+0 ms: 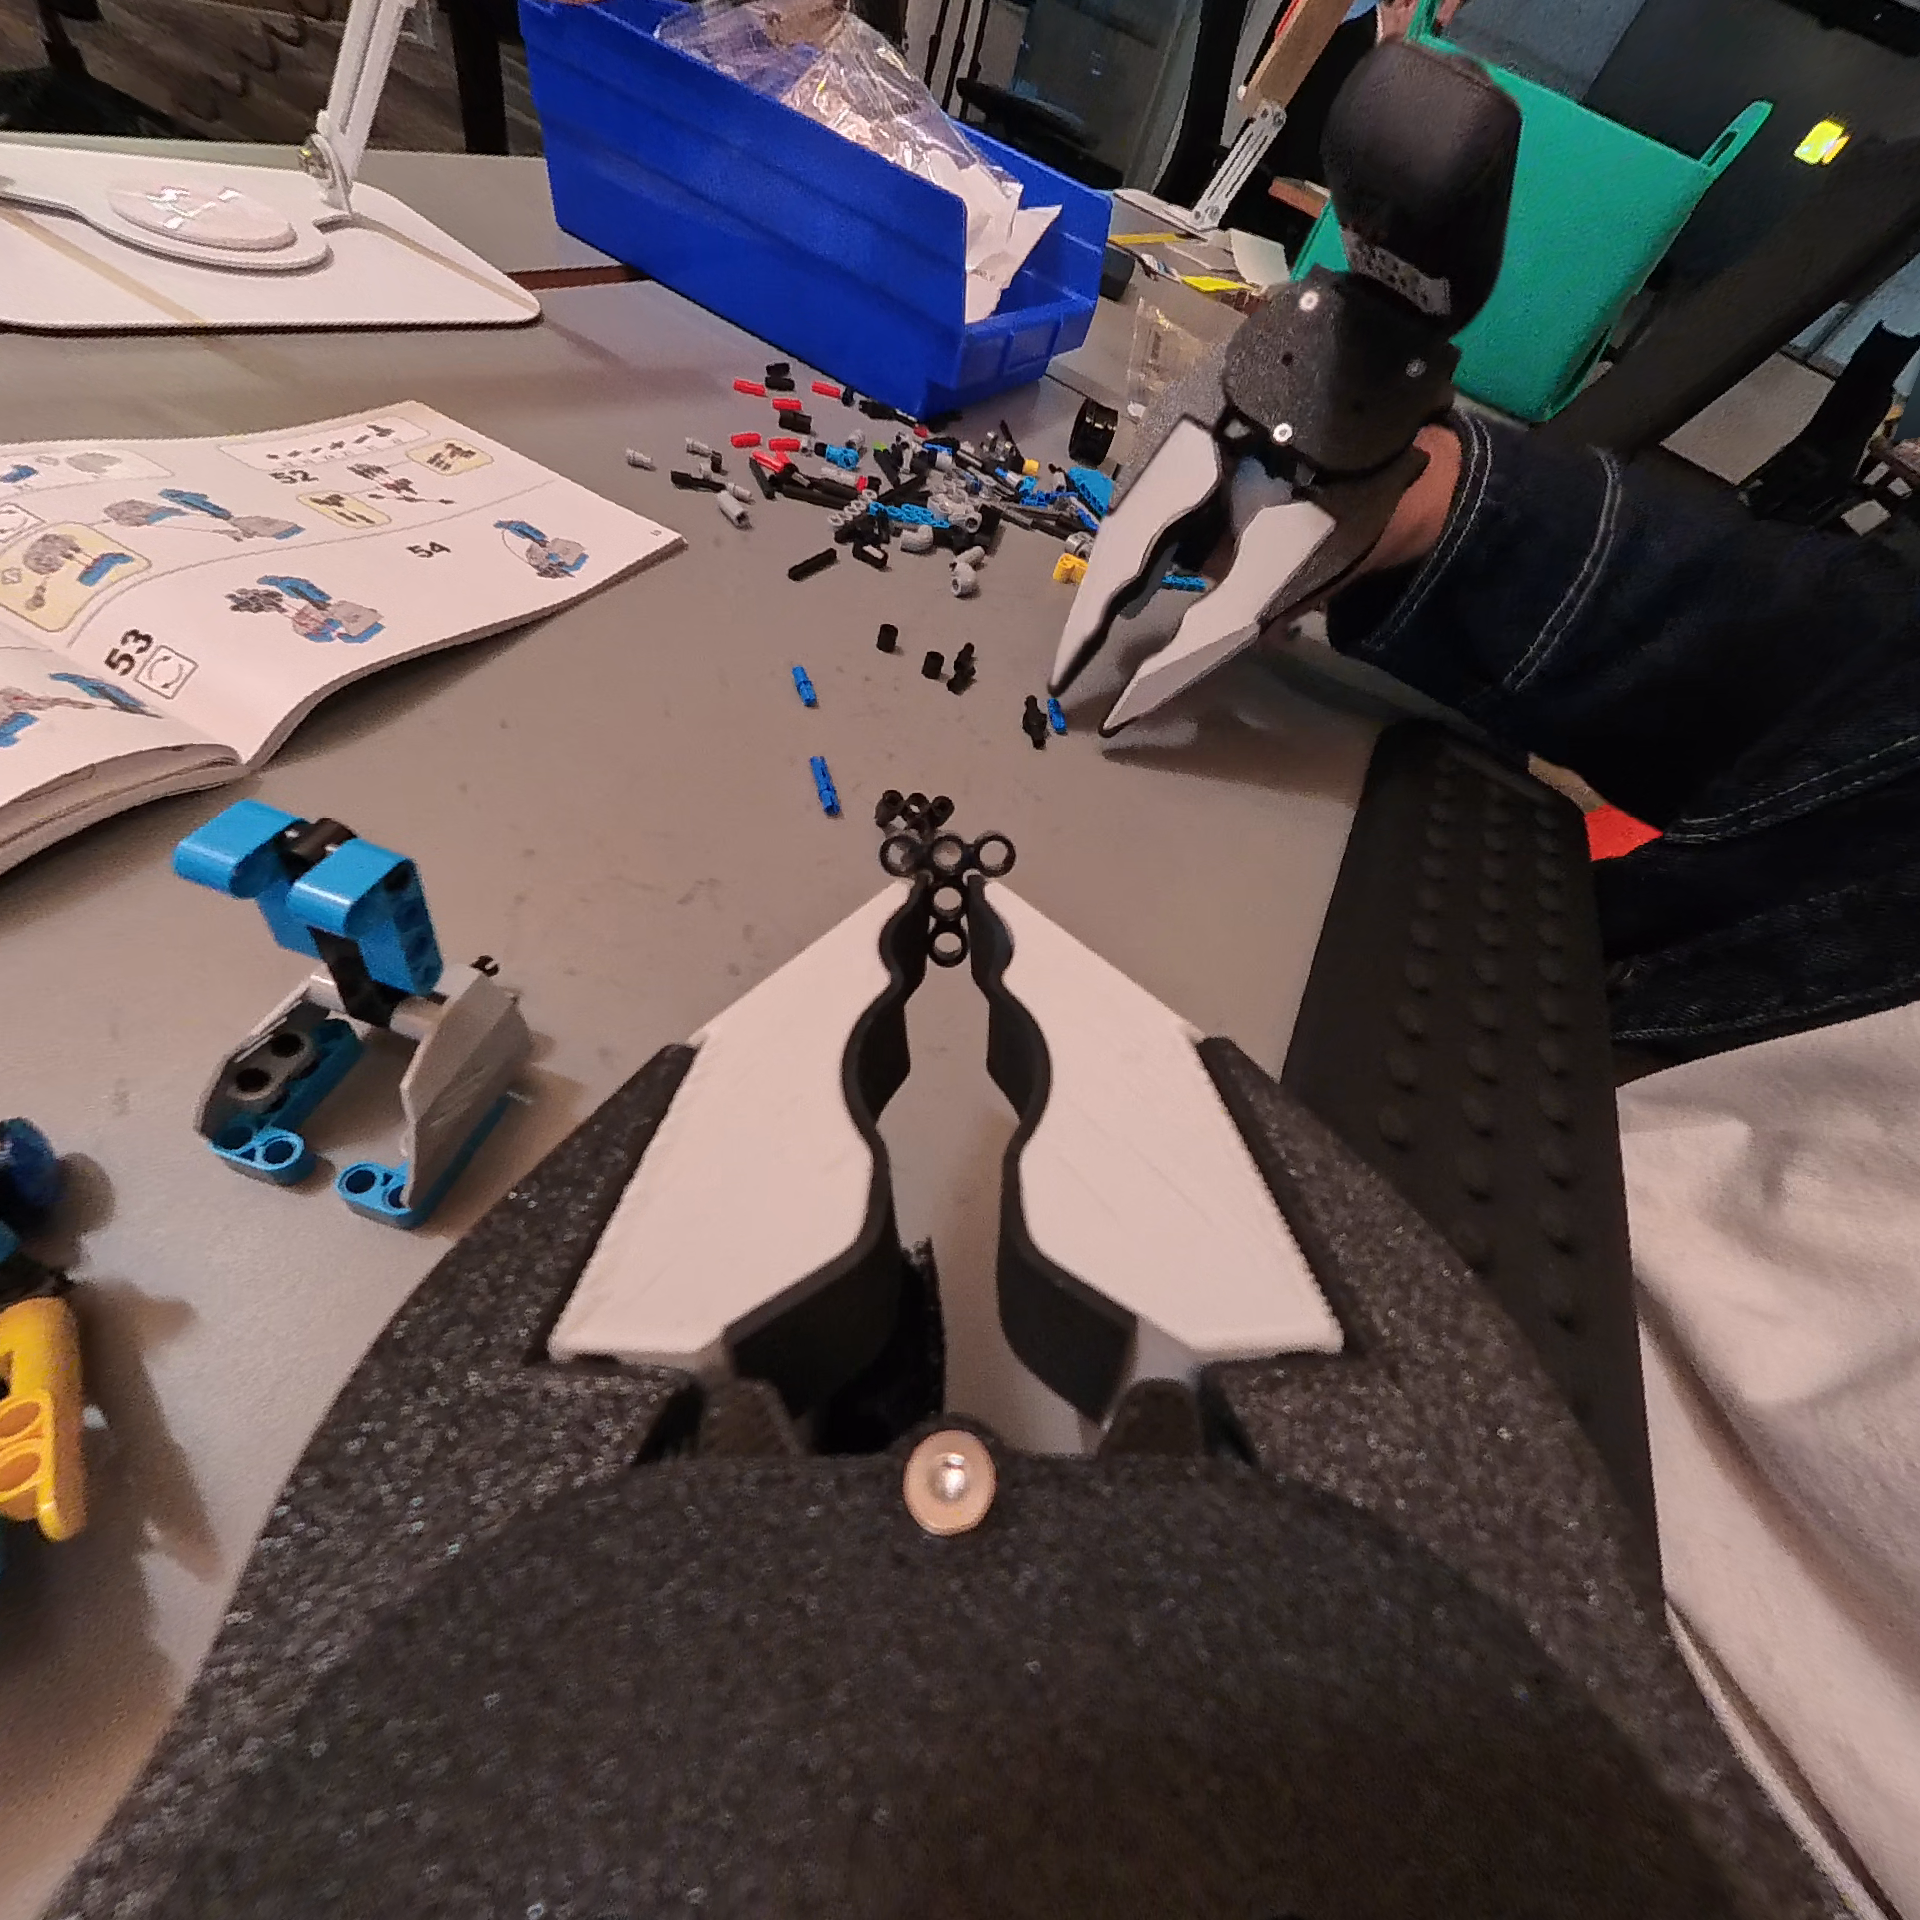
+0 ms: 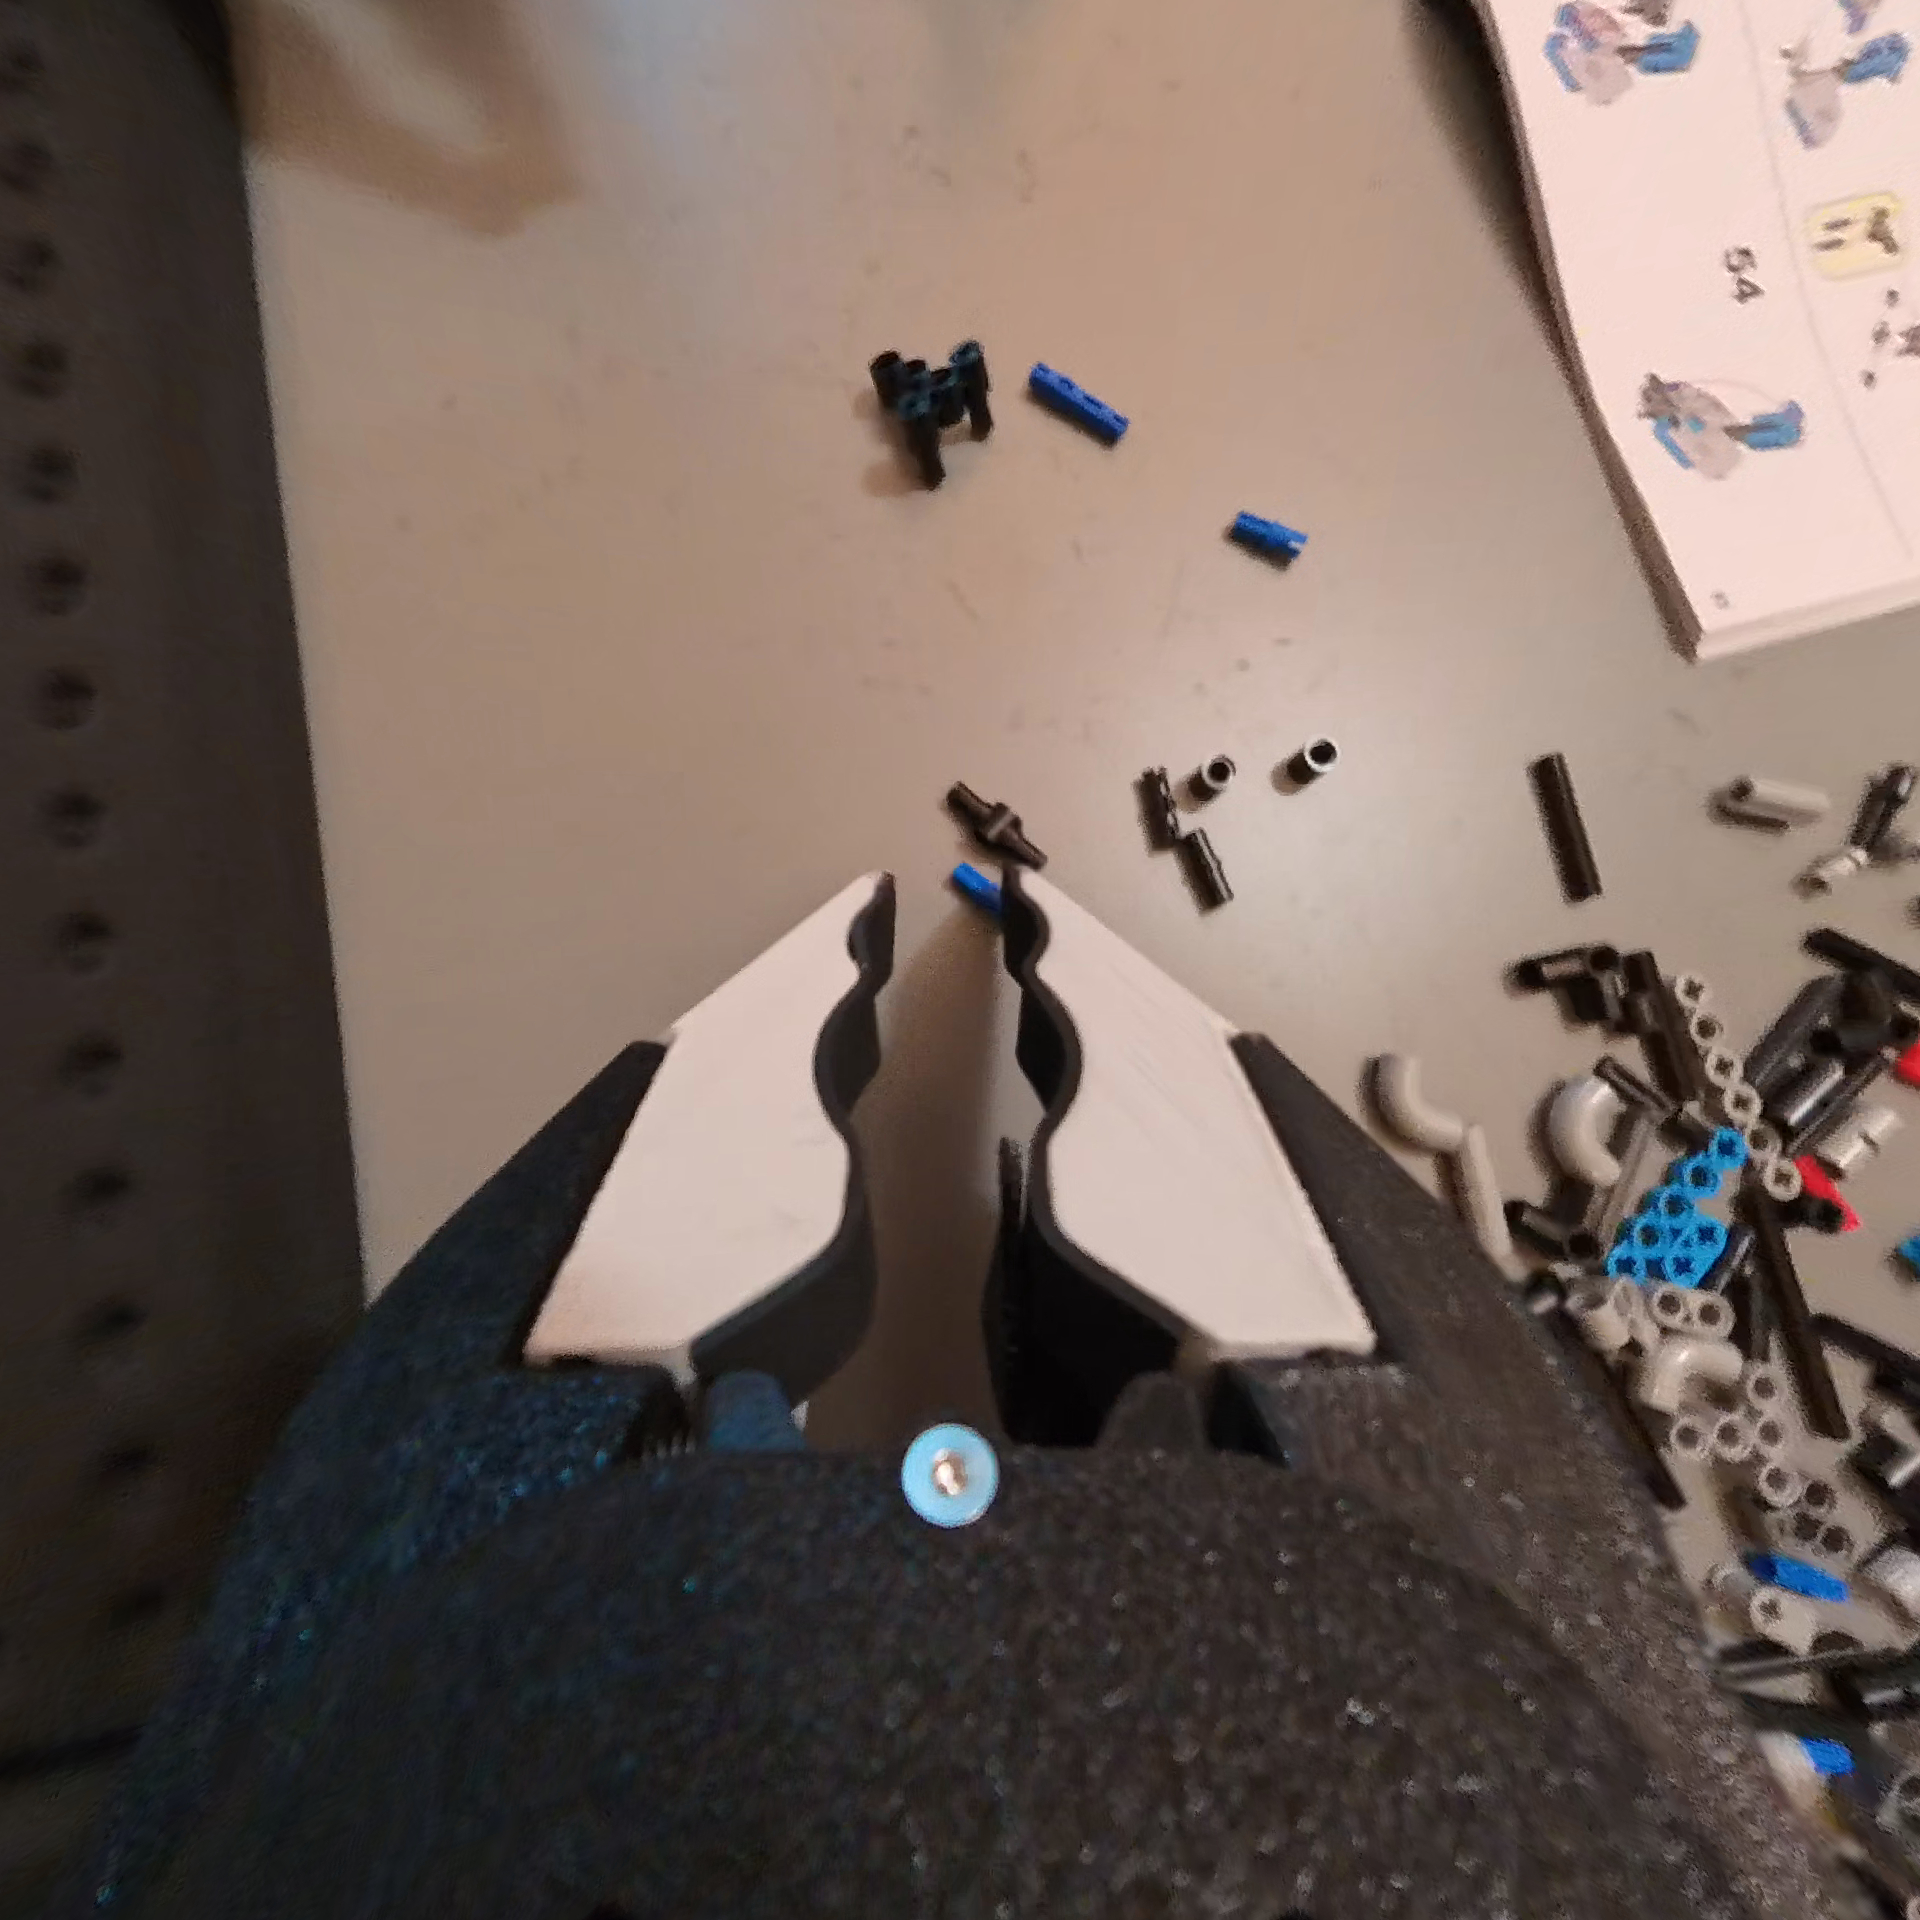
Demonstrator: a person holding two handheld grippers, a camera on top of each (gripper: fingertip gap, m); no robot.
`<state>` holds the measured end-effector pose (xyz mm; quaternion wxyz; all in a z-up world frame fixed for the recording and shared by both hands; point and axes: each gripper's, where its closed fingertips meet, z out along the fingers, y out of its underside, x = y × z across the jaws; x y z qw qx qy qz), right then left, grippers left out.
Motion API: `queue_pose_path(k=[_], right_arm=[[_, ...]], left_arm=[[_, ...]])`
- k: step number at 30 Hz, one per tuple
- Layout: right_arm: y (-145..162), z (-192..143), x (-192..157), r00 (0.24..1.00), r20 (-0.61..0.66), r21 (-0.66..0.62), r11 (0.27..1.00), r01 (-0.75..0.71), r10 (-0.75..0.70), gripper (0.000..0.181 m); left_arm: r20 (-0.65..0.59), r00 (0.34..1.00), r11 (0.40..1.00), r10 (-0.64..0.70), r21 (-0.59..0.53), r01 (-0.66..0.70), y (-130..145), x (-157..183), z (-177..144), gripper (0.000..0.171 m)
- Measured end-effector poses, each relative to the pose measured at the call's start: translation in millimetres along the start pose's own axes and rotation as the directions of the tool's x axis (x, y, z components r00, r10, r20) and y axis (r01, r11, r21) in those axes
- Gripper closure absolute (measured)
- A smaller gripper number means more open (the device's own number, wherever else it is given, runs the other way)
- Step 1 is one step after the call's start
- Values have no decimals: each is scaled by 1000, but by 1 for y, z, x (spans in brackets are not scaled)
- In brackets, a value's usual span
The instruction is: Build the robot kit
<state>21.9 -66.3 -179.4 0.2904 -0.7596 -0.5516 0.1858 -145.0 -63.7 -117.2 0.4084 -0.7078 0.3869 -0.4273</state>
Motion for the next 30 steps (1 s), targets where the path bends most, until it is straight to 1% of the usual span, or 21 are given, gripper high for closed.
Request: queue_pose_path(k=[2,4,7,10,11,13,16,19,26,30], right_arm=[[-3,1,-1,998,6,-45,997,57,-57,162],[2,1,1,987,-8,-159,974,160,-163,167],[6,1,2,949,51,-338,889,309,-311,170],[7,-1,5,919,148,-478,787,390,-365,168],[7,-1,6,908,184,-502,758,416,-377,168],[3,1,6,890,241,-522,722,455,-386,169],[6,4,8,867,308,-579,646,498,-392,169],[6,5,11,853,335,-608,599,520,-401,174],[4,1,11,828,353,-644,528,553,-436,172],[-4,-3,10,806,361,-618,527,584,-469,171]], left_arm=[[5,1000,1000,-3,4,3,-1,-1,-1,165],[4,1000,1000,-8,3,8,0,-2,0,165],[2,1000,1000,-10,-9,10,1,-2,1,165],[3,1000,1000,-6,-5,6,1,-1,1,165],[3,1000,1000,-7,-1,7,0,-2,0,165],[0,1000,1000,-12,6,12,-1,-2,-1,165],[-7,1000,1000,-20,20,20,-2,-2,-2,165],[-16,999,999,-28,31,28,-4,-1,-4,165],[-17,999,998,-34,48,35,-6,-2,-6,165],[-16,999,998,-42,54,43,-7,-3,-7,165]])
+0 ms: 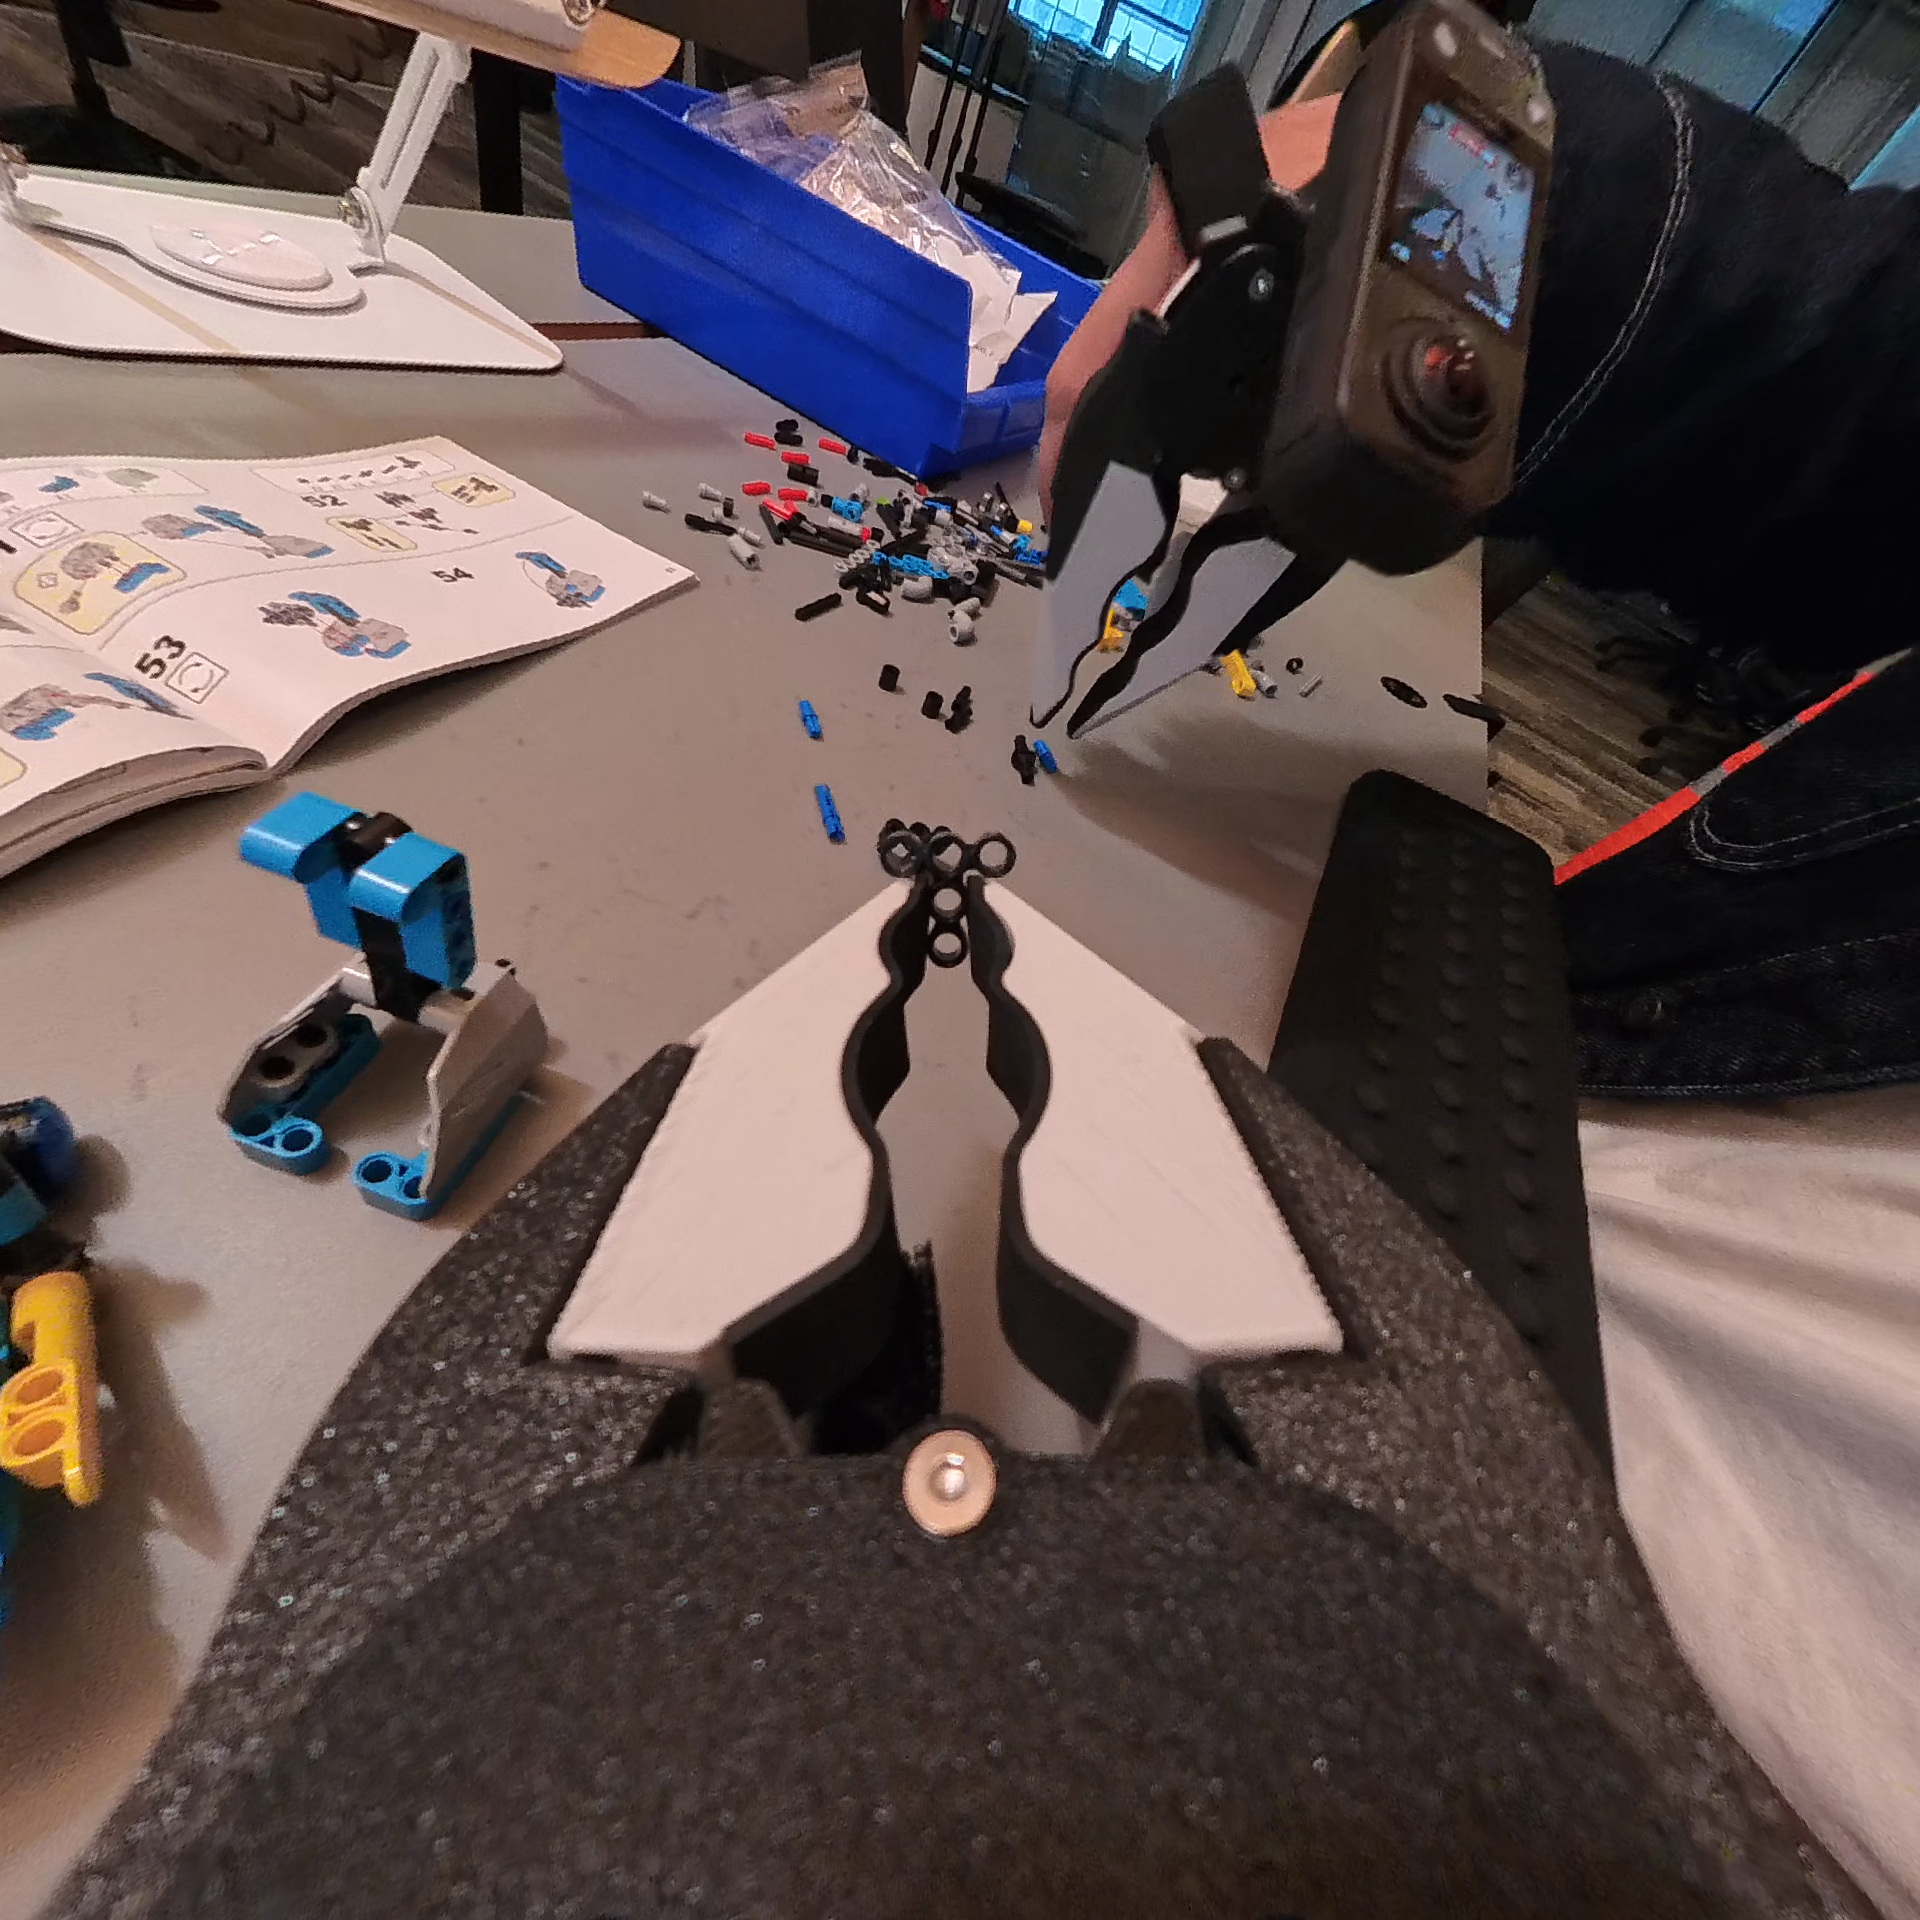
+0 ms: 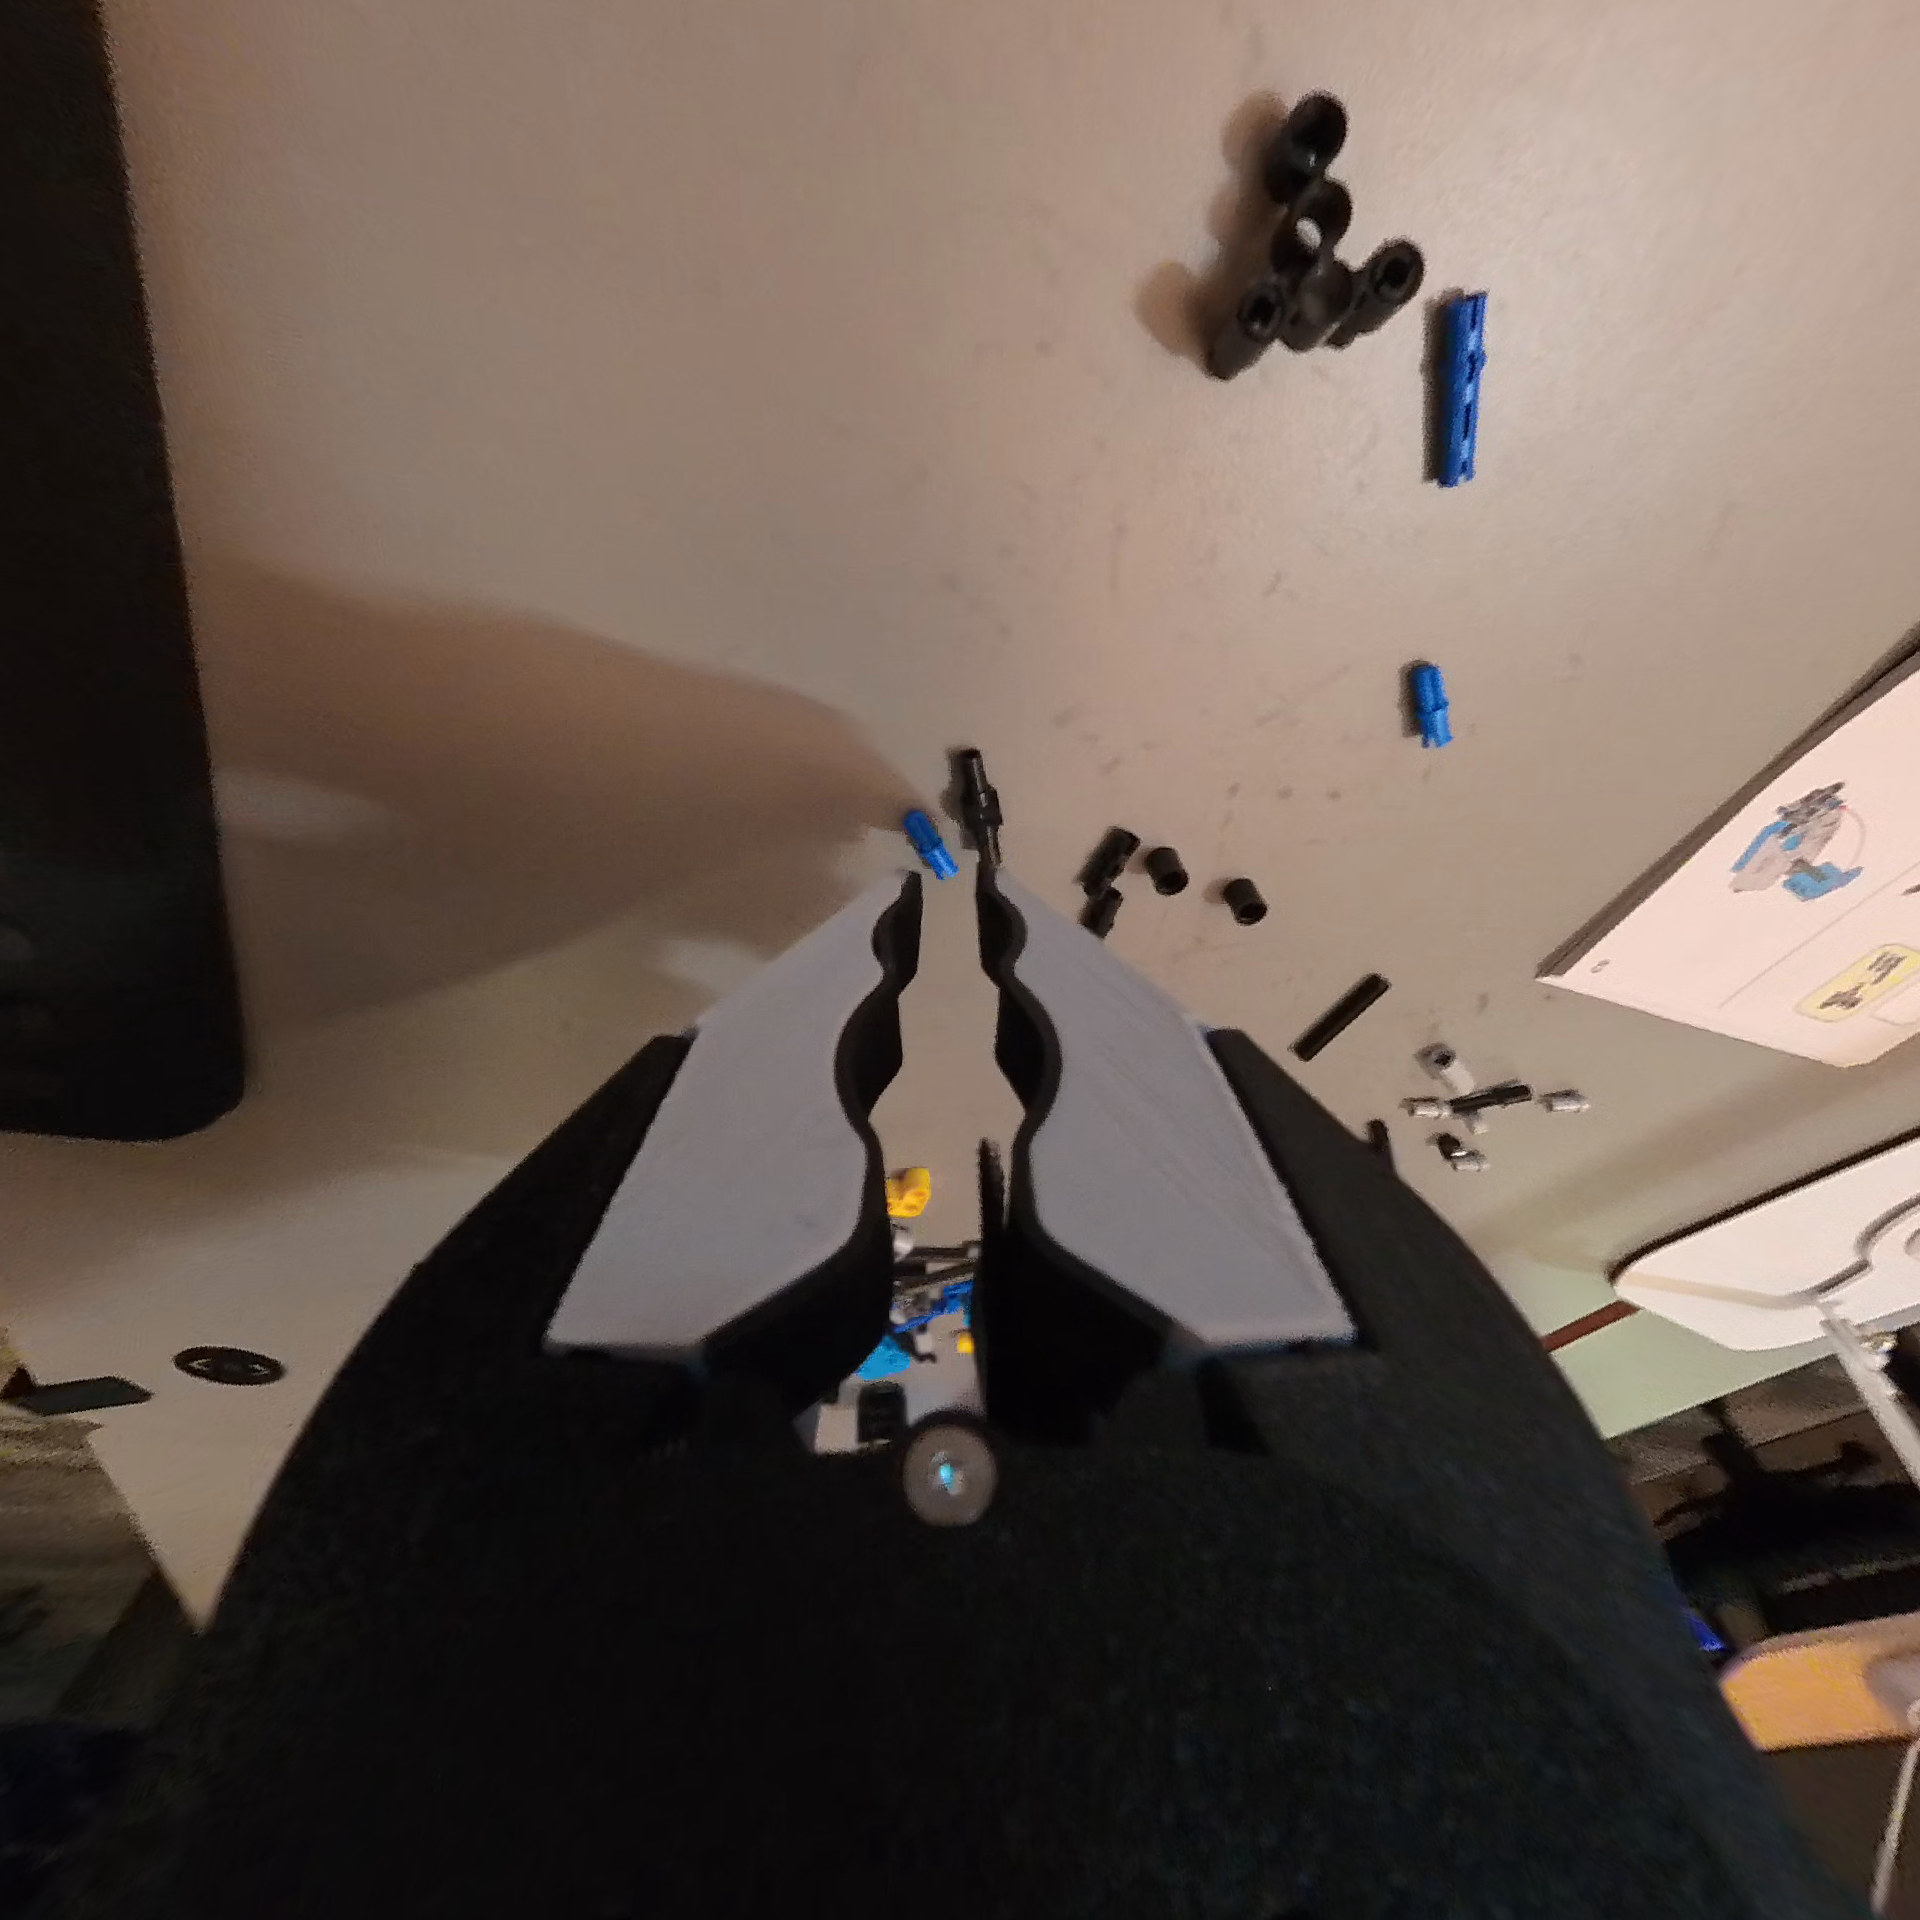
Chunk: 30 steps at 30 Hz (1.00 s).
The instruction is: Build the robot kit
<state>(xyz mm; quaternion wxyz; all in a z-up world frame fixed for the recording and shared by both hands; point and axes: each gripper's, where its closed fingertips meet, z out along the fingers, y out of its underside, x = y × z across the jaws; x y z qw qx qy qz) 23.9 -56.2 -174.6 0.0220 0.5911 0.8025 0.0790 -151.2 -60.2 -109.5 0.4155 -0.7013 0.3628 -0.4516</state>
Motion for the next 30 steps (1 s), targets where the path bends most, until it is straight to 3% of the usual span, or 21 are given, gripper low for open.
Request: queue_pose_path(k=[3,7,18,30], right_arm=[[-5,0,-3,997,-17,61,995,81,-80,171],[-1,4,-2,987,-77,43,989,144,-141,170],[4,17,-2,977,-81,-149,972,182,-196,171],[3,16,-5,983,67,-235,955,183,-171,168]], left_arm=[[3,1000,1000,-10,8,10,-1,-1,-1,165],[6,1000,999,-24,24,24,-3,-3,-3,165],[12,1000,1000,-17,11,16,-1,-3,-2,165],[1,1000,1000,-19,-3,19,1,-2,0,165]])
